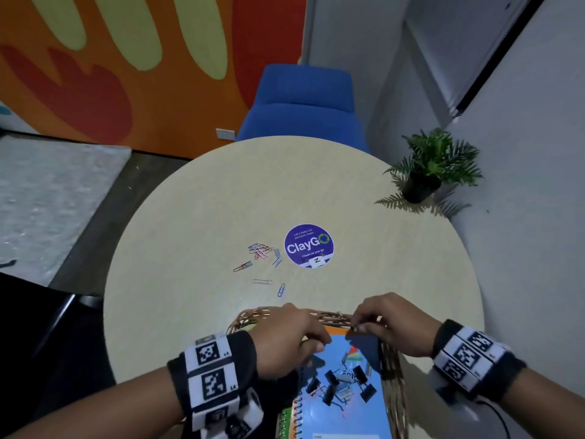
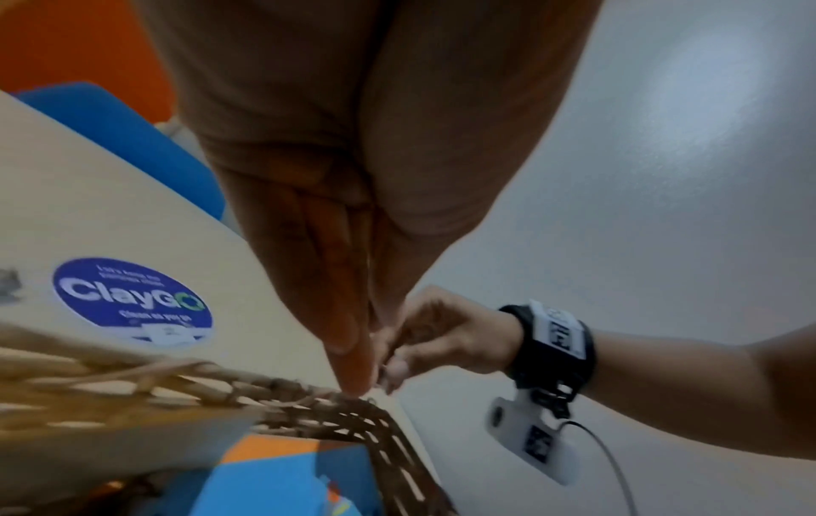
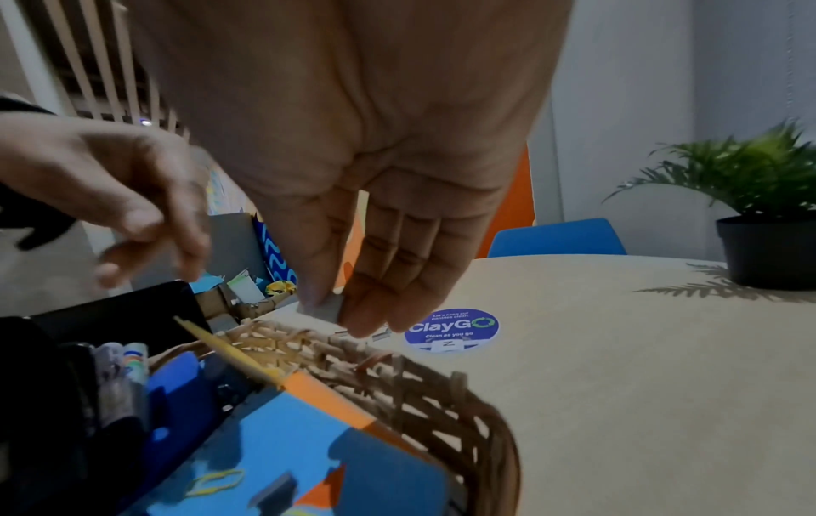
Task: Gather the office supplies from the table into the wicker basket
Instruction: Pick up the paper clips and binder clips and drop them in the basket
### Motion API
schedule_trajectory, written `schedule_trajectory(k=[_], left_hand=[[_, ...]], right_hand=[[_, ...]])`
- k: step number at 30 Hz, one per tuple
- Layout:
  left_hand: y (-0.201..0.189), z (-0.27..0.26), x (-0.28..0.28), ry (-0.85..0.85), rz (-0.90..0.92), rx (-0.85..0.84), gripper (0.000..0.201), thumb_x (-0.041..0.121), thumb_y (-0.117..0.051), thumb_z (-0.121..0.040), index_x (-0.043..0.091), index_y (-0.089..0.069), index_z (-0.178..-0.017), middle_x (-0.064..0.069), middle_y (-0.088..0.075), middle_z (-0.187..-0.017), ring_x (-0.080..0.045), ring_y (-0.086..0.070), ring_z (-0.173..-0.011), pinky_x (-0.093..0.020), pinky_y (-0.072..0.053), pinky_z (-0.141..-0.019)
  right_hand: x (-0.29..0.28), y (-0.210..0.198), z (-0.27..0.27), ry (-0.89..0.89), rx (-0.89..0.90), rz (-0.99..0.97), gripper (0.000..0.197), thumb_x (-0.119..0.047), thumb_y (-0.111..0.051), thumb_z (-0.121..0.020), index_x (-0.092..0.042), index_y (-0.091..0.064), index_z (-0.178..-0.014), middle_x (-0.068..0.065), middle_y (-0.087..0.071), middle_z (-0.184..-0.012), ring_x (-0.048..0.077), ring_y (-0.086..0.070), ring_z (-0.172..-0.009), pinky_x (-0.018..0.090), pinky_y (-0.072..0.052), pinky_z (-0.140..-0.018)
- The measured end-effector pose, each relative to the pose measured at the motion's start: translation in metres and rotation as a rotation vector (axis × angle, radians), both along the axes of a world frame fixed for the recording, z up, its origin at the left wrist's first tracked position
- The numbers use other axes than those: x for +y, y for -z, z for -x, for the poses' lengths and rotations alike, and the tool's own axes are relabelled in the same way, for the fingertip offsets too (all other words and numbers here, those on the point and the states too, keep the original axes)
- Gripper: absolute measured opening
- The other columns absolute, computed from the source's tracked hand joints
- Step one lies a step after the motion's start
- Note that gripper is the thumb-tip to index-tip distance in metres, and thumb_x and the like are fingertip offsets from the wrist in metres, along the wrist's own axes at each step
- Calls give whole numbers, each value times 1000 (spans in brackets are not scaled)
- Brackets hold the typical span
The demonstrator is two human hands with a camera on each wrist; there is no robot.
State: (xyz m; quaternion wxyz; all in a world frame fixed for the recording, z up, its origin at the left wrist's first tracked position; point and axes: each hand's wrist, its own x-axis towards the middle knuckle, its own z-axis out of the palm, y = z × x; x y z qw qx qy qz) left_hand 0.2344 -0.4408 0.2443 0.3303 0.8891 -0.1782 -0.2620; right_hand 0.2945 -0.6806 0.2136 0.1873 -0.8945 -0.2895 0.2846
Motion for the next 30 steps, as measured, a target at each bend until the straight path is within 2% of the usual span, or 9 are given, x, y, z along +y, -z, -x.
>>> schedule_trajectory(k=[2, 4, 6, 10, 14, 18, 23, 27, 30], left_hand=[[5, -3, 9, -61, -37, -13, 20, 24, -57, -90, 23, -69, -106, 3, -74, -97, -14, -69, -89, -25, -49, -87], [13, -11, 24, -141, -33, -16, 18, 24, -60, -88, 23, -70, -102, 4, -74, -94, -14, -69, -86, -30, -52, -87], [19, -21, 41, -209, -49, -32, 17, 25, -63, -86, 23, -70, -100, 7, -73, -92, -11, -68, -83, -28, -52, -85], [39, -43, 81, -395, -119, -62, 14, 23, -65, -86, 19, -70, -98, 7, -70, -88, -10, -65, -73, -28, -52, -81], [75, -70, 114, -510, -284, -88, 14, 23, -66, -85, 18, -69, -98, 0, -71, -96, -16, -63, -83, -27, -49, -78], [108, -97, 124, -533, -376, -84, 19, 20, -67, -83, 12, -68, -101, -10, -68, -105, -29, -62, -95, -34, -49, -82], [132, -111, 117, -552, -371, -97, 18, 17, -68, -81, 8, -65, -96, -13, -64, -101, -30, -60, -93, -32, -44, -75], [150, -110, 119, -612, -311, -116, 12, 15, -66, -84, 9, -66, -95, -12, -60, -102, -30, -59, -92, -33, -44, -77], [156, -105, 118, -674, -253, -153, 11, 13, -64, -85, 8, -67, -95, -9, -59, -102, -26, -58, -88, -29, -42, -74]], right_hand=[[-5, 4, 8, -4, 0, -19, 16, -27, -55, -86, -30, -68, -96, -22, -61, -88, 1, -57, -83, 29, -50, -79], [-7, 8, 17, 11, 11, -49, 17, -29, -53, -86, -32, -67, -95, -22, -62, -88, 0, -59, -84, 28, -50, -79], [-6, 13, 27, 21, 57, -71, 16, -30, -54, -87, -31, -68, -96, -20, -64, -92, 0, -61, -85, 27, -51, -79], [2, 21, 38, -105, 49, 15, 22, -34, -52, -91, -34, -65, -109, -16, -56, -111, 5, -53, -103, 26, -46, -86], [28, 12, 10, -37, 1, 19, 22, -27, -56, -90, -28, -67, -110, -7, -59, -115, 12, -57, -102, 32, -47, -87], [71, 14, -34, -30, -123, 116, 25, -25, -58, -89, -28, -65, -112, -4, -63, -115, 18, -60, -102, 36, -49, -84], [130, 32, -77, -167, -223, 314, 32, -24, -49, -93, -23, -57, -124, 1, -58, -126, 24, -55, -115, 37, -46, -86], [161, 58, -100, -199, -286, 340, 34, -31, -45, -95, -21, -57, -126, 6, -57, -122, 28, -48, -119, 39, -42, -80], [172, 75, -112, -217, -336, 357, 29, -32, -47, -95, -25, -62, -119, 7, -57, -116, 28, -45, -116, 37, -40, -73]])
